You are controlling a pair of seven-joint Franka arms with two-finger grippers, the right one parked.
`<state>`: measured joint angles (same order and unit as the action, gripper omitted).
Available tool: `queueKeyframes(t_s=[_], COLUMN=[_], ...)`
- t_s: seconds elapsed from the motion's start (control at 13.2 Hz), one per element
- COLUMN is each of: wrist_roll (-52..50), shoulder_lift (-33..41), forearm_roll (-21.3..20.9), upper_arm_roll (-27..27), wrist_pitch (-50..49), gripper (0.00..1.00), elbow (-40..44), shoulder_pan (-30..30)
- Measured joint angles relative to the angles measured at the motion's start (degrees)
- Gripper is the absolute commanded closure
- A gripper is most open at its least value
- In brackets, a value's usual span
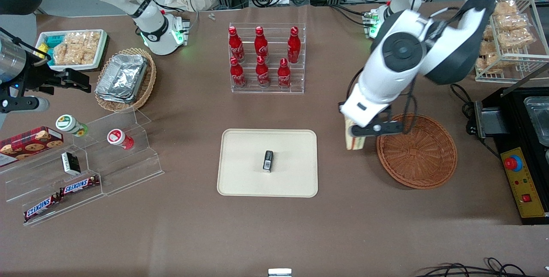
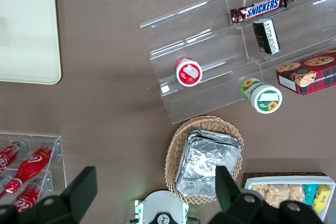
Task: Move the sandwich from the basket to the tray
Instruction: 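Lift the sandwich and carry it with the left gripper to the white tray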
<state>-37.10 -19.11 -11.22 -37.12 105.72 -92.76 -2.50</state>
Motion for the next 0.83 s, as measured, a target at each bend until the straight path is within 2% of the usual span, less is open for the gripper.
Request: queueKeyframes(t_s=[0.38, 0.68, 0.83], wrist_roll=[-2.0, -10.9, -13.7], shoulder_lift=[-12.3, -21.5, -24.3], forearm_roll=[-8.4, -16.8, -18.8], upper_arm_roll=[0.1, 0.1, 0.1], wrist_pitch=[9.0, 10.6, 10.6], gripper=[0.98, 0.98, 0.98], elbow=[0.2, 4.4, 6.8], shoulder_pan=[5.0, 9.1, 10.5])
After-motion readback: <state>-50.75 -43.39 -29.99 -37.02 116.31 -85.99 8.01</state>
